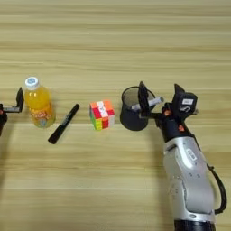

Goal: Move the objects on the table

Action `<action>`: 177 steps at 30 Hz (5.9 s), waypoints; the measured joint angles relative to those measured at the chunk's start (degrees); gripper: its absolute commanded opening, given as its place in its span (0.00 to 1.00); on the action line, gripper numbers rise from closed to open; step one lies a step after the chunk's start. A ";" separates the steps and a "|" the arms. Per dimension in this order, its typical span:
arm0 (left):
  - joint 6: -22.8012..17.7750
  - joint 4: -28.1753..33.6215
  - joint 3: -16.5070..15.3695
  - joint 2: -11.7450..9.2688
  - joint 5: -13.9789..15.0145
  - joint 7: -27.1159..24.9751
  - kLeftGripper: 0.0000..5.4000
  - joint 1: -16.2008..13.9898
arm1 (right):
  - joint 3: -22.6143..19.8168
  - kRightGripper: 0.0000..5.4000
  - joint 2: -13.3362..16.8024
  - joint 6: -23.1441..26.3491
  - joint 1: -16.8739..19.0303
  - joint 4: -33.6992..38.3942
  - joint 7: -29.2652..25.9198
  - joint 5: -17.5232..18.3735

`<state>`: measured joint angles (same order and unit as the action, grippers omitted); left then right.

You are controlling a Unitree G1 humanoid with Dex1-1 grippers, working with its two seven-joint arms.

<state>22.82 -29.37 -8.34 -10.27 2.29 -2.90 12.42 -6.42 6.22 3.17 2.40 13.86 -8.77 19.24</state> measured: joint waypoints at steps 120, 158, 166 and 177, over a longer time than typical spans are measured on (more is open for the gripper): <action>1.33 -4.55 -0.01 -0.28 -1.88 0.92 1.00 2.31 | -7.57 0.13 3.57 -6.18 -0.22 -10.81 -4.27 -2.62; 1.33 -4.58 0.00 -0.21 -1.88 1.53 1.00 2.51 | -1.97 0.65 4.39 -6.15 10.22 -9.74 -6.58 -8.17; 1.35 -4.64 0.02 -0.21 -1.89 1.55 1.00 2.54 | -0.86 0.81 4.31 -4.75 12.71 -1.33 -6.55 -8.17; 1.36 -4.65 0.06 -0.20 -1.93 1.60 1.00 2.61 | 8.00 1.00 4.69 1.45 17.95 6.84 -10.67 -7.55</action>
<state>24.18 -34.02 -8.28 -10.47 0.36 -1.30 15.03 1.58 10.91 4.62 20.35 20.69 -19.44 11.69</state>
